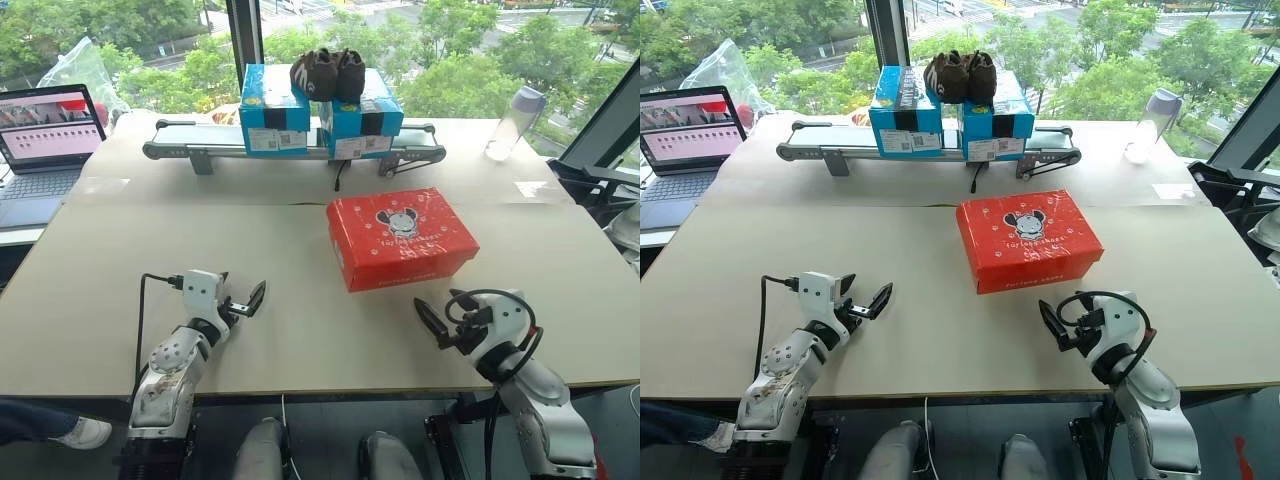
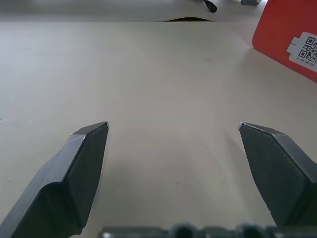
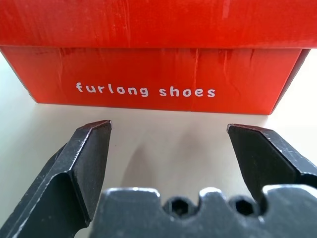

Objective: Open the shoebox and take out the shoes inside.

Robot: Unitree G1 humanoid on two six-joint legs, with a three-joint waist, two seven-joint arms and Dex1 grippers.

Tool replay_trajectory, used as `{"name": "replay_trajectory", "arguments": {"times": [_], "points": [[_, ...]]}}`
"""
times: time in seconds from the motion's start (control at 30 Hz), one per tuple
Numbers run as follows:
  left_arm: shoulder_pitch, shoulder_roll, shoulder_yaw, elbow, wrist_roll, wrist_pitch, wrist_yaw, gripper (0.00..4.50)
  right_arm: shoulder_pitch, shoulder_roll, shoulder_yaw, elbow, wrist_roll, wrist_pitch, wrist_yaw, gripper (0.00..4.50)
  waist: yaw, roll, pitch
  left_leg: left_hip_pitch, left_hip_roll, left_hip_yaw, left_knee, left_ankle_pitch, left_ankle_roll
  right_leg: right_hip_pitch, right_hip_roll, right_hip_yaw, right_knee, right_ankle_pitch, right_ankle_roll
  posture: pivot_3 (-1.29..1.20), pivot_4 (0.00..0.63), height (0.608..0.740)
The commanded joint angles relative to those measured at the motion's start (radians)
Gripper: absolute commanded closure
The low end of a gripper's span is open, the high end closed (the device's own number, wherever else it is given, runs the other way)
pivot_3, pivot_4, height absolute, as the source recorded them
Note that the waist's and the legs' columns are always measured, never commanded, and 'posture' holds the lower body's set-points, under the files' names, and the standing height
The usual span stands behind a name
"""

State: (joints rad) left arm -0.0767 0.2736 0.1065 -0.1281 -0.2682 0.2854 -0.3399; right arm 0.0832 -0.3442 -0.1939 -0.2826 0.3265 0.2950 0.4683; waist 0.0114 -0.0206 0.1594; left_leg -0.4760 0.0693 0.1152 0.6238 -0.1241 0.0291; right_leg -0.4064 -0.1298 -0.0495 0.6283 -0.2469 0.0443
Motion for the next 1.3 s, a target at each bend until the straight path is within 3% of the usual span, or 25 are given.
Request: {"name": "replay_trajectory", "arguments": {"times": [0.03,0.13,0.33,0.77,0.8,0.87,0.93,1.2,1.3], "points": [[-0.045,0.067,-0.004,-0.029,-0.007,0.008,-0.077,0.0,-0.01,-0.026,-0.017,-0.037,0.006,-0.004,0.001,0.09,0.0,0.0,0.0,0.0,0.0,0.0,0.0,0.0,0.0,0.0,0.0,0.0,0.0,0.0,0.0,0.0,0.15,0.74],[-0.15,0.235,-0.039,-0.05,-0.085,0.105,-0.309,0.0,-0.034,-0.1,-0.055,-0.106,0.051,0.081,0.025,0.09,0.003,0.001,0.001,-0.001,0.0,0.0,0.0,0.0,0.0,-0.002,0.0,-0.001,0.001,0.0,0.0,0.0,0.15,0.74],[-0.255,0.387,-0.07,-0.085,-0.166,0.22,-0.497,0.0,-0.074,-0.226,-0.067,-0.194,0.12,0.227,0.063,0.09,0.0,0.001,0.001,-0.001,0.0,0.002,-0.002,-0.001,0.0,-0.003,-0.001,0.002,-0.002,0.001,-0.001,0.0,0.15,0.74],[-0.404,0.491,-0.05,-0.096,-0.246,0.33,-0.611,0.0,-0.071,-0.344,-0.114,-0.29,0.258,0.407,0.127,0.09,0.002,0.0,0.001,-0.001,0.0,0.001,-0.001,-0.001,0.0,-0.001,0.0,0.001,-0.001,0.0,0.0,0.0,0.15,0.74],[-0.407,0.494,-0.052,-0.101,-0.251,0.336,-0.614,0.0,-0.07,-0.352,-0.117,-0.291,0.266,0.414,0.132,0.6,0.002,0.0,0.001,-0.001,0.0,0.001,-0.001,-0.001,0.0,-0.001,0.0,0.001,-0.001,0.0,0.0,0.0,0.15,0.74],[-0.416,0.504,-0.056,-0.109,-0.255,0.345,-0.626,0.0,-0.065,-0.367,-0.122,-0.286,0.267,0.412,0.14,1.09,0.001,0.0,0.001,-0.001,-0.001,0.001,-0.001,-0.001,0.0,-0.001,0.0,0.001,-0.001,0.0,0.0,0.0,0.15,0.74],[-0.425,0.513,-0.058,-0.111,-0.256,0.352,-0.632,0.0,-0.059,-0.376,-0.124,-0.284,0.269,0.415,0.144,1.9,0.001,0.0,0.001,-0.001,-0.001,0.001,-0.001,-0.001,0.0,-0.001,0.0,0.001,-0.001,0.0,0.0,0.0,0.15,0.74],[-0.484,0.544,-0.066,-0.116,-0.254,0.376,-0.65,0.0,-0.086,-0.354,-0.062,-0.278,0.251,0.453,0.102,4.48,0.002,0.0,0.001,-0.001,-0.001,0.001,0.0,-0.001,0.0,0.0,0.0,0.001,-0.001,0.0,0.0,0.0,0.15,0.74],[-0.517,0.556,-0.059,-0.105,-0.259,0.388,-0.658,0.0,-0.088,-0.337,-0.015,-0.25,0.213,0.452,0.075,4.48,0.001,0.0,0.001,-0.001,-0.001,0.001,0.0,-0.001,0.0,0.0,0.0,0.001,-0.001,0.0,0.0,0.0,0.15,0.74]]}}
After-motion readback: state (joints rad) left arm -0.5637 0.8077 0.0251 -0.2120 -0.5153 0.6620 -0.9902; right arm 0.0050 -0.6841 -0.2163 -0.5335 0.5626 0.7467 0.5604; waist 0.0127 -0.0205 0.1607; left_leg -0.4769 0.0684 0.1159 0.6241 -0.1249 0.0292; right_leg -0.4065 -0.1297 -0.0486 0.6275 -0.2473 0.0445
